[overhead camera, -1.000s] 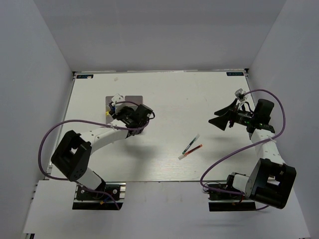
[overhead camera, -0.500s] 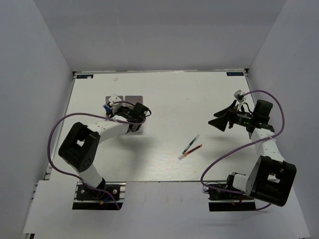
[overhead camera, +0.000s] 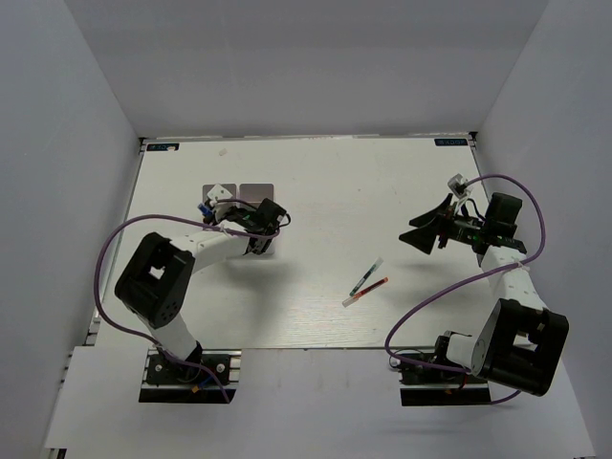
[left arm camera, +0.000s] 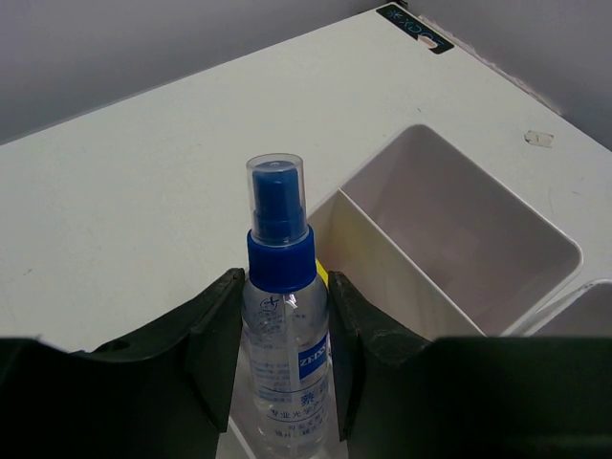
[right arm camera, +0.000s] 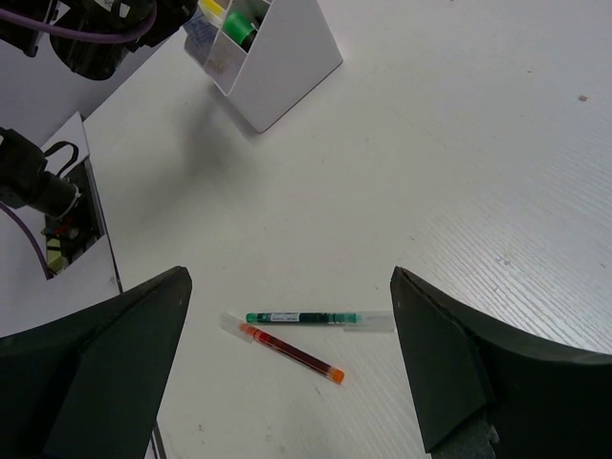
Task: Sort the stationery into containers
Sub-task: Place the stationery in the storage box, then pick up the pen from the center of the board, then place the pen in the storage box, then pick up the pen from the center of the board.
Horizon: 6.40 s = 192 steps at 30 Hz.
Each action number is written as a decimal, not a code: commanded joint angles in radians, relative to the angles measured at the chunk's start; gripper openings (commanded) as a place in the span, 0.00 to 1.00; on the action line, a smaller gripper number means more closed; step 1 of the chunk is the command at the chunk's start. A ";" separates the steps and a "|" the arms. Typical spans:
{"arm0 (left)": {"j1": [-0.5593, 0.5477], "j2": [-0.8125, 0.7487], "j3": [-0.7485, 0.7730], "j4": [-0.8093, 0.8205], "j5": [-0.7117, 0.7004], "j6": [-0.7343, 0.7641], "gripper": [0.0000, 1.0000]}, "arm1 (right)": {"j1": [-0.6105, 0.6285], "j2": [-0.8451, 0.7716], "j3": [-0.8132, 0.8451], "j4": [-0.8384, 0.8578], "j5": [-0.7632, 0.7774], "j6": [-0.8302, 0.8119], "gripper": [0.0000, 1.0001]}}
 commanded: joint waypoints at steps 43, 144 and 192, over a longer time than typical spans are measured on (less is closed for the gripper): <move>-0.135 -0.696 -0.048 0.158 1.355 0.916 1.00 | 0.486 0.128 0.174 -0.464 0.539 -1.344 0.70; -0.104 -1.396 -0.335 0.149 1.152 1.017 1.00 | 1.037 0.987 1.405 -0.360 0.218 -0.294 0.00; -0.095 -1.053 -0.286 0.302 1.540 1.063 0.51 | 0.878 0.780 1.172 -0.145 0.725 -0.003 0.00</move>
